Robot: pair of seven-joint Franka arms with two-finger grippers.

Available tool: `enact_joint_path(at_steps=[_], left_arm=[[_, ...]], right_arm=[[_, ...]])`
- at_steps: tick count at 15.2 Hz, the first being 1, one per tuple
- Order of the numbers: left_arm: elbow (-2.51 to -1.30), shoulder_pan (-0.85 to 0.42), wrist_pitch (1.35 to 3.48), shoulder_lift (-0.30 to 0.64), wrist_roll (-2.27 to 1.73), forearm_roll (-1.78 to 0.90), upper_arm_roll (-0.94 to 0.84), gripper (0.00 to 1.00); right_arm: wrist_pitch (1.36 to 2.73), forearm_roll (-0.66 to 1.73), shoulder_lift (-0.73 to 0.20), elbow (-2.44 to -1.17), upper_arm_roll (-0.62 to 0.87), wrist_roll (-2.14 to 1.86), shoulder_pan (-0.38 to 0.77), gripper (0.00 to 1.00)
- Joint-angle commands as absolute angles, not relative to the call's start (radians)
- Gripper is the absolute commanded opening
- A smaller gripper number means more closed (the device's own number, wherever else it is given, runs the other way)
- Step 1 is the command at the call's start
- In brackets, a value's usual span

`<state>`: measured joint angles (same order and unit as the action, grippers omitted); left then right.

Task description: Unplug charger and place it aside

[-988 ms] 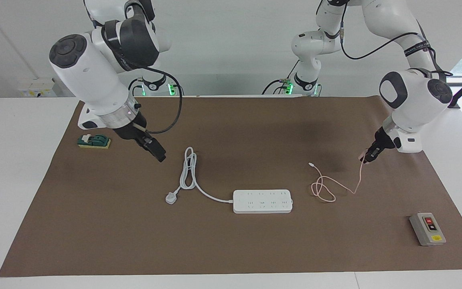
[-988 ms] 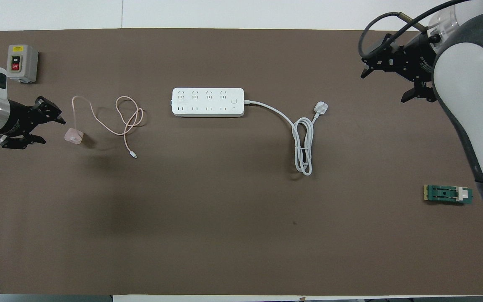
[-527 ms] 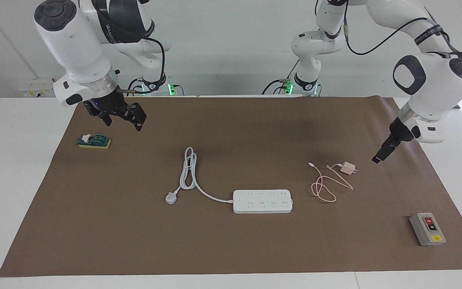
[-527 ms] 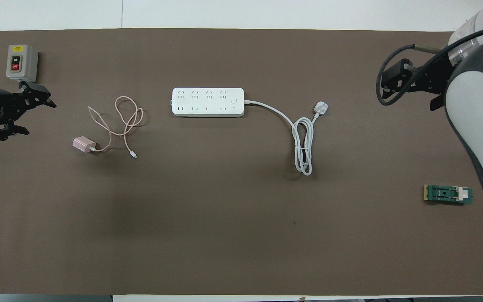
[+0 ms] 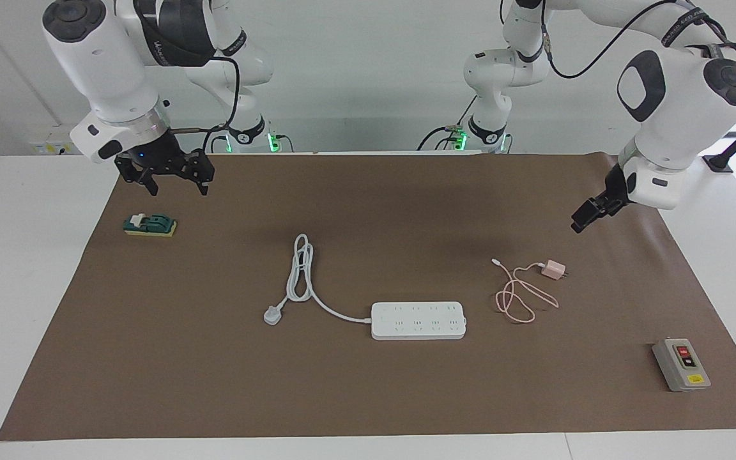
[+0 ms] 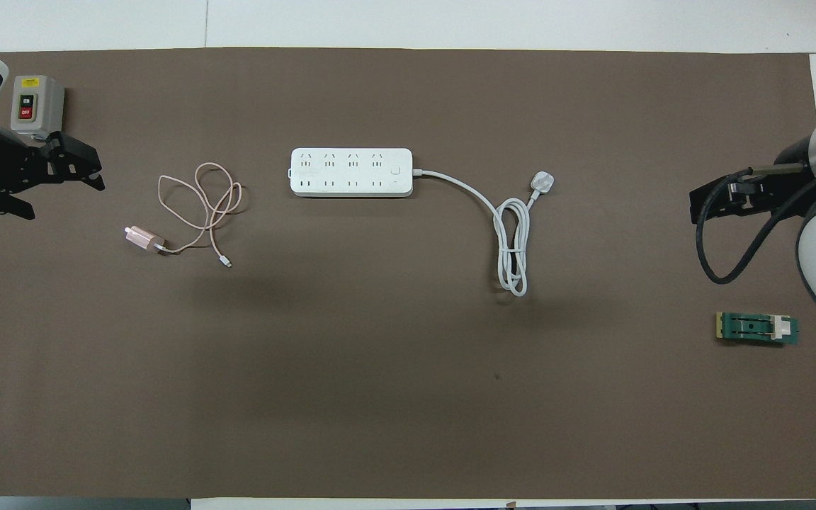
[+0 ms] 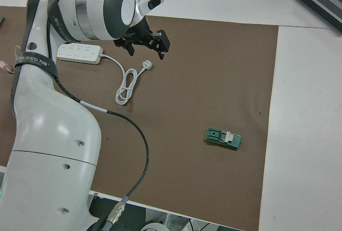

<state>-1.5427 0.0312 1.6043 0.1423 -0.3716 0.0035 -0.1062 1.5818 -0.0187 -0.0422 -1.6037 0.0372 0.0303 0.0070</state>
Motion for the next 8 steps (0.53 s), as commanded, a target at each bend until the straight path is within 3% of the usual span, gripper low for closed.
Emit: enact_joint_path(at_steps=[1,8], left_arm=[[-1.552,0.031,1.514,0.043,-0.261,0.014,-0.1,1.0],[-1.561,0.037,1.446,-0.027,-0.198,0.012,-0.097,1.0]], right_arm=[[1.614,-0.028,-0.014,-1.643,0.046,-0.032,-0.008,1.0],[1.611,-0.028,-0.008,-1.655,0.046,-0.02,-0.012,1.0]])
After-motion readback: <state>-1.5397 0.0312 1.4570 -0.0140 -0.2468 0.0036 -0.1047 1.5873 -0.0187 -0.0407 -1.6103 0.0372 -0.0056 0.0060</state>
